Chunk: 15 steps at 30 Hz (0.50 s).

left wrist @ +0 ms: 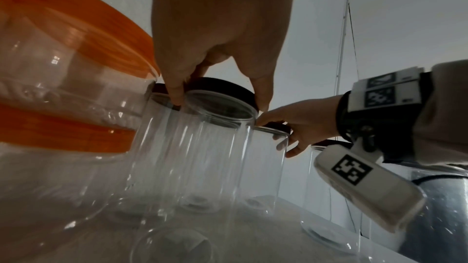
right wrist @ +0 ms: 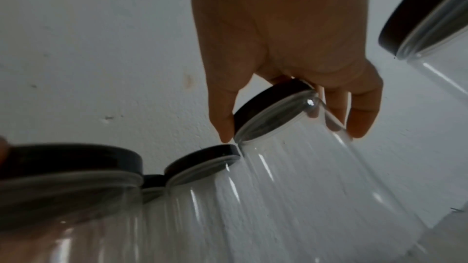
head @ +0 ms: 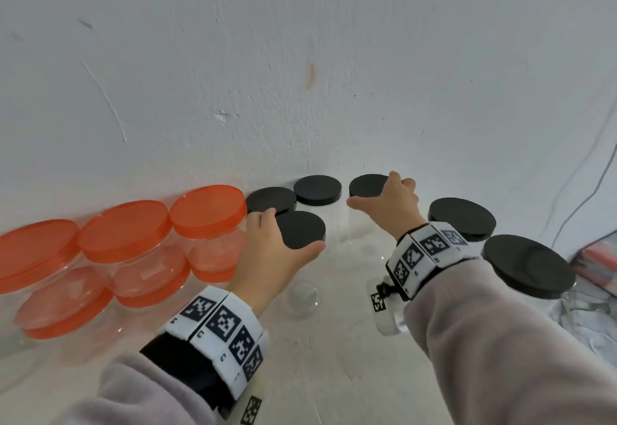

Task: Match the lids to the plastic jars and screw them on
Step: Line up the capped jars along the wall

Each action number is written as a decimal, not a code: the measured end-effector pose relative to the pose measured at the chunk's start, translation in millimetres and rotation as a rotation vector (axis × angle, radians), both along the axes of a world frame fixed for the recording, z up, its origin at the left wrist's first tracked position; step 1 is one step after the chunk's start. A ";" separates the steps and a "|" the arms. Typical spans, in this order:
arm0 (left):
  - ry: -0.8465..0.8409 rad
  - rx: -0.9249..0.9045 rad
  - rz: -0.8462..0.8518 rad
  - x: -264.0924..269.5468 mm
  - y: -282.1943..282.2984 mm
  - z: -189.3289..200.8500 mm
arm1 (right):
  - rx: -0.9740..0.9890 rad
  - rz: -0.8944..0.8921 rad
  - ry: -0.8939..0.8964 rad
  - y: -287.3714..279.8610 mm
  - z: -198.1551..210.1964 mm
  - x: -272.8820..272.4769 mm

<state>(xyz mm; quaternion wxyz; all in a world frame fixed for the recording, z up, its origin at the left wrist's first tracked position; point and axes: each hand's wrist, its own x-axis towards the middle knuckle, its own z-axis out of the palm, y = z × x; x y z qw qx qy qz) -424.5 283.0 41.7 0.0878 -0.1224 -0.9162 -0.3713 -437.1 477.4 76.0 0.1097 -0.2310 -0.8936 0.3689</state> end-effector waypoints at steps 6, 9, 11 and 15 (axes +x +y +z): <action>-0.010 0.020 -0.002 0.3 0.4 -2.3 | -0.018 0.017 -0.016 3.1 -8.9 -24.8; -0.010 0.033 -0.010 0.5 -0.4 -3.4 | -0.038 0.029 -0.006 5.4 -12.9 -30.7; -0.011 0.030 -0.014 1.7 -0.4 -3.6 | -0.056 0.041 -0.018 7.7 -16.3 -32.3; -0.014 0.030 -0.016 2.1 -0.1 -3.3 | -0.084 0.027 -0.021 7.4 -18.0 -33.9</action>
